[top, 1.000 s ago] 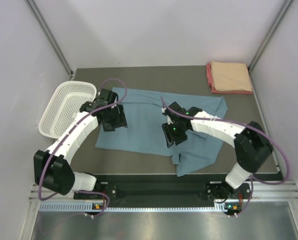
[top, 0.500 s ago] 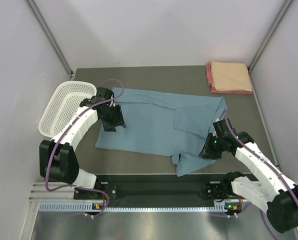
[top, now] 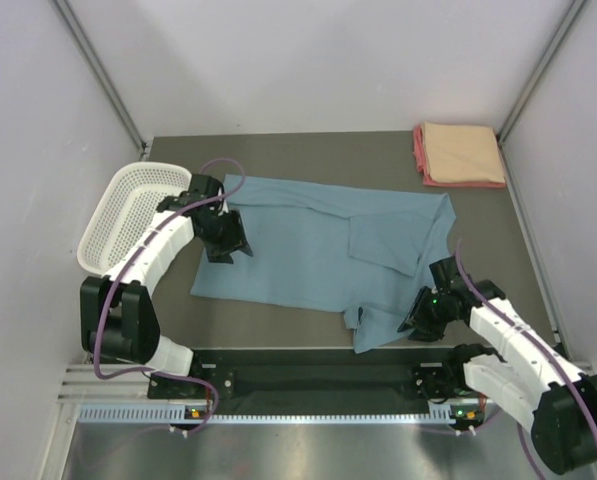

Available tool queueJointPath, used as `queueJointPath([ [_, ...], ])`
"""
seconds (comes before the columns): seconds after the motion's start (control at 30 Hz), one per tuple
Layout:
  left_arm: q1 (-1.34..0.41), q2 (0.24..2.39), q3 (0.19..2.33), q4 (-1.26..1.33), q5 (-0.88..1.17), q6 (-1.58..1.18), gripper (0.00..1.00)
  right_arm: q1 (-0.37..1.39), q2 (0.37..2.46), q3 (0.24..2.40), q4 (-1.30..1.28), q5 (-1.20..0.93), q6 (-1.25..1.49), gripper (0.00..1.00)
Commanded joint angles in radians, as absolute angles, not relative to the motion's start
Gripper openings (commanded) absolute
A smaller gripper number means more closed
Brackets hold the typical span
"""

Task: Fold and stack the t-shirts
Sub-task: Fold the tshirt

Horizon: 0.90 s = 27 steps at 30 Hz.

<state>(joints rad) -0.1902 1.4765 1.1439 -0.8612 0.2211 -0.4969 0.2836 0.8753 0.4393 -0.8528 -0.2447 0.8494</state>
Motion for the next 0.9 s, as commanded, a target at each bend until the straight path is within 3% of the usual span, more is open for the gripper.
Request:
queueJointPath([
  [0.0, -0.176, 1.467, 1.172, -0.833, 0.239, -0.474, 0.59, 0.273, 0.919, 0.443, -0.796, -0.239, 0.868, 0.39],
  [0.5, -0.156, 1.479, 1.192, -0.836, 0.25, -0.456, 0.59, 0.339, 1.094, 0.489, -0.741, -0.077, 0.989, 0.46],
  [0.87, -0.135, 1.486, 1.186, -0.824, 0.264, -0.446, 0.6, 0.391, 1.14, 0.502, -0.713, 0.017, 1.098, 0.41],
])
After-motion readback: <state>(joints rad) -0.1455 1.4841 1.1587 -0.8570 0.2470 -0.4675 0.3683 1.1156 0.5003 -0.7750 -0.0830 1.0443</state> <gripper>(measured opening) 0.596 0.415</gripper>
